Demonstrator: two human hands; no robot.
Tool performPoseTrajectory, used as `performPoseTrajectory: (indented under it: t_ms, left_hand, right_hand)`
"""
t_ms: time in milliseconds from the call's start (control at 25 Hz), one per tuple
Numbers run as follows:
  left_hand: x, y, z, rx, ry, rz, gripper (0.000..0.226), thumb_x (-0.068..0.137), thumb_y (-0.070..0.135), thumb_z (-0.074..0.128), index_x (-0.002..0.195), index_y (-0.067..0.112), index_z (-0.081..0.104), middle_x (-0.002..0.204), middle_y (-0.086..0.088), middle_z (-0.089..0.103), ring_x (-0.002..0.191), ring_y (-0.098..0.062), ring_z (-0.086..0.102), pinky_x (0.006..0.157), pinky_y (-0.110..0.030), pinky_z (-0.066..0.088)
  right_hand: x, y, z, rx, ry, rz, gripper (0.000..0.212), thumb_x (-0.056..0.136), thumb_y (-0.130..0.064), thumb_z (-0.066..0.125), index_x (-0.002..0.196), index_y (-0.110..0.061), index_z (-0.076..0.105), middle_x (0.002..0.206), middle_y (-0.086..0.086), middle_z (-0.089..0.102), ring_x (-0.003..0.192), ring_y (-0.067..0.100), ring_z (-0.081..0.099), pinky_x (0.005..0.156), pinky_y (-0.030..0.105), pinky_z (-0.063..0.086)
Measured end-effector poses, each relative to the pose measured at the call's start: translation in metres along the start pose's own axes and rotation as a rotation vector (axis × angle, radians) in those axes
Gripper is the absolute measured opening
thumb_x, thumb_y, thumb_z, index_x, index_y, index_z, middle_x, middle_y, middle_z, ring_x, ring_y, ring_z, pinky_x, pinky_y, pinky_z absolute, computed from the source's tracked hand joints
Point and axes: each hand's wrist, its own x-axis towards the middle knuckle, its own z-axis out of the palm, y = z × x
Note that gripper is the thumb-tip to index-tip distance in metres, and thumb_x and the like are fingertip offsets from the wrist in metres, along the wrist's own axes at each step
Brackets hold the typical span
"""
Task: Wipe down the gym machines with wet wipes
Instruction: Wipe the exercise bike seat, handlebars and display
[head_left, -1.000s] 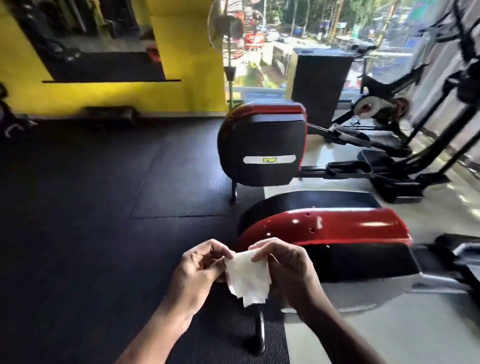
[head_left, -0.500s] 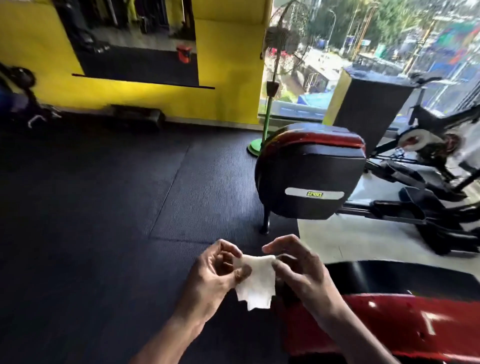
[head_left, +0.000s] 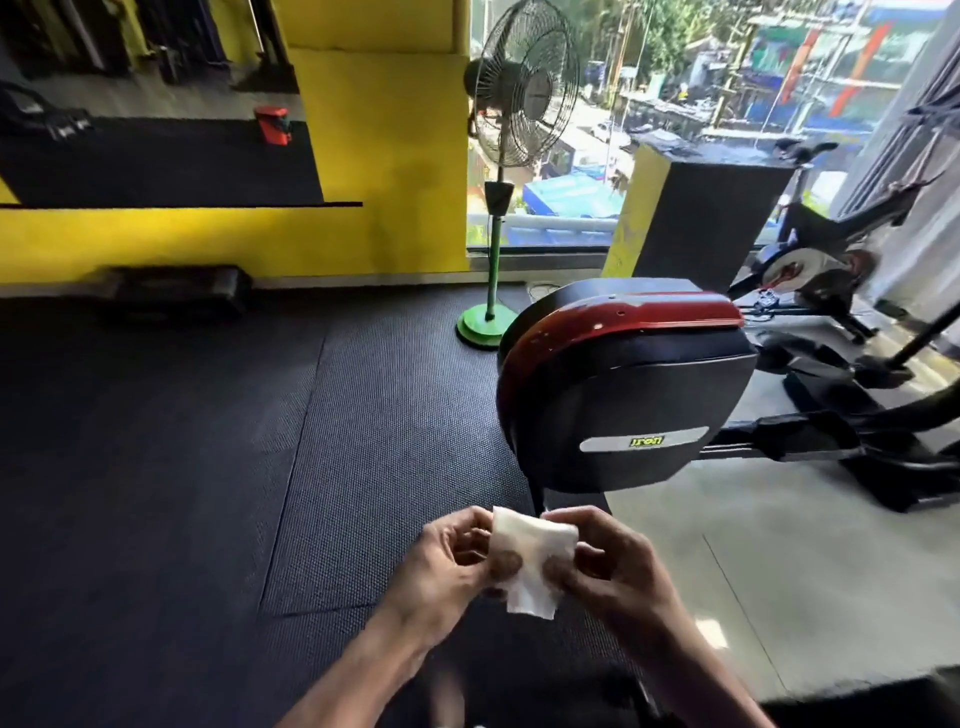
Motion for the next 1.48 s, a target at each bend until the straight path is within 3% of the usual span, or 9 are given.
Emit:
performPoseTrajectory:
  t_ms: [120, 240, 480, 600, 800, 960, 1120, 1280, 1480]
  left_hand:
    - [0.075, 0.028, -0.048, 0.001, -0.083, -0.005, 0.029, 0.09, 0.025, 0.08, 0.1, 0.001, 0.068, 0.095, -0.029, 0.068, 0.081, -0.034, 0.067, 0.078, -0.046, 0.06]
    - [0.157, 0.06, -0.1, 0.063, -0.079, -0.006, 0.005, 0.097, 0.01, 0.068, 0.096, 0.01, 0.073, 0.101, -0.015, 0.074, 0.087, -0.027, 0.071, 0.081, -0.04, 0.061]
    - [0.302, 0.082, -0.19, -0.04, -0.086, -0.064, 0.026, 0.101, 0.0, 0.056, 0.088, 0.007, 0.076, 0.11, -0.012, 0.075, 0.095, -0.03, 0.073, 0.083, -0.039, 0.062]
    - [0.387, 0.094, -0.243, -0.077, -0.085, -0.076, 0.031, 0.103, 0.0, 0.049, 0.088, 0.003, 0.076, 0.109, -0.015, 0.074, 0.096, -0.028, 0.073, 0.08, -0.038, 0.061]
    - [0.514, 0.128, -0.299, -0.104, -0.27, -0.005, 0.025, 0.079, 0.017, 0.083, 0.095, 0.001, 0.074, 0.101, -0.029, 0.073, 0.09, -0.028, 0.071, 0.079, -0.035, 0.061]
    - [0.625, 0.138, -0.3, -0.031, -0.455, 0.007, 0.017, 0.078, 0.017, 0.083, 0.089, 0.01, 0.072, 0.085, -0.015, 0.072, 0.08, -0.021, 0.068, 0.071, -0.031, 0.058]
    - [0.732, 0.136, -0.281, 0.041, -0.593, -0.062, 0.028, 0.077, 0.015, 0.083, 0.101, 0.013, 0.07, 0.086, -0.009, 0.073, 0.078, -0.018, 0.068, 0.067, -0.03, 0.056]
    - [0.855, 0.153, -0.263, 0.176, -0.681, -0.062, 0.006, 0.084, 0.019, 0.08, 0.089, 0.018, 0.077, 0.078, -0.009, 0.071, 0.07, -0.017, 0.062, 0.066, -0.033, 0.054]
    - [0.993, 0.204, -0.244, 0.209, -0.771, -0.079, 0.01, 0.091, 0.005, 0.075, 0.099, -0.001, 0.072, 0.087, -0.012, 0.074, 0.074, -0.015, 0.07, 0.069, -0.025, 0.058]
  right_hand:
    - [0.084, -0.002, 0.012, -0.016, 0.056, -0.034, 0.019, 0.08, -0.015, 0.082, 0.098, -0.021, 0.077, 0.087, 0.009, 0.076, 0.076, 0.018, 0.07, 0.067, 0.034, 0.056]
    - [0.181, -0.009, 0.027, -0.054, 0.075, -0.042, 0.019, 0.083, 0.001, 0.078, 0.086, -0.018, 0.079, 0.088, 0.011, 0.077, 0.079, 0.018, 0.073, 0.069, 0.03, 0.056]
    - [0.351, -0.017, 0.051, -0.212, 0.113, -0.108, 0.039, 0.077, 0.019, 0.062, 0.076, -0.017, 0.078, 0.099, 0.002, 0.076, 0.09, 0.014, 0.073, 0.075, 0.02, 0.053]
    - [0.436, -0.021, 0.071, -0.251, 0.145, -0.034, 0.028, 0.078, 0.0, 0.06, 0.077, -0.018, 0.081, 0.102, -0.002, 0.077, 0.085, 0.007, 0.071, 0.068, 0.013, 0.048]
    - [0.554, -0.032, 0.085, -0.222, 0.268, 0.015, 0.01, 0.08, -0.017, 0.081, 0.088, -0.017, 0.076, 0.093, 0.003, 0.076, 0.08, 0.009, 0.069, 0.072, 0.023, 0.053]
    - [0.62, -0.011, 0.072, -0.077, 0.388, 0.144, 0.025, 0.077, -0.021, 0.082, 0.101, -0.024, 0.075, 0.09, 0.008, 0.074, 0.077, 0.016, 0.064, 0.07, 0.034, 0.053]
    - [0.682, 0.018, 0.038, 0.013, 0.5, 0.213, 0.031, 0.083, -0.003, 0.074, 0.104, -0.024, 0.078, 0.094, 0.011, 0.077, 0.081, 0.02, 0.068, 0.077, 0.044, 0.055]
    - [0.773, 0.023, -0.012, 0.092, 0.637, 0.197, 0.02, 0.076, -0.015, 0.077, 0.095, -0.01, 0.079, 0.08, 0.012, 0.075, 0.07, 0.017, 0.065, 0.064, 0.027, 0.051]
    - [0.891, 0.007, -0.073, 0.305, 0.77, 0.106, 0.047, 0.06, -0.029, 0.09, 0.085, 0.003, 0.067, 0.066, 0.009, 0.065, 0.057, 0.011, 0.061, 0.049, 0.019, 0.049]
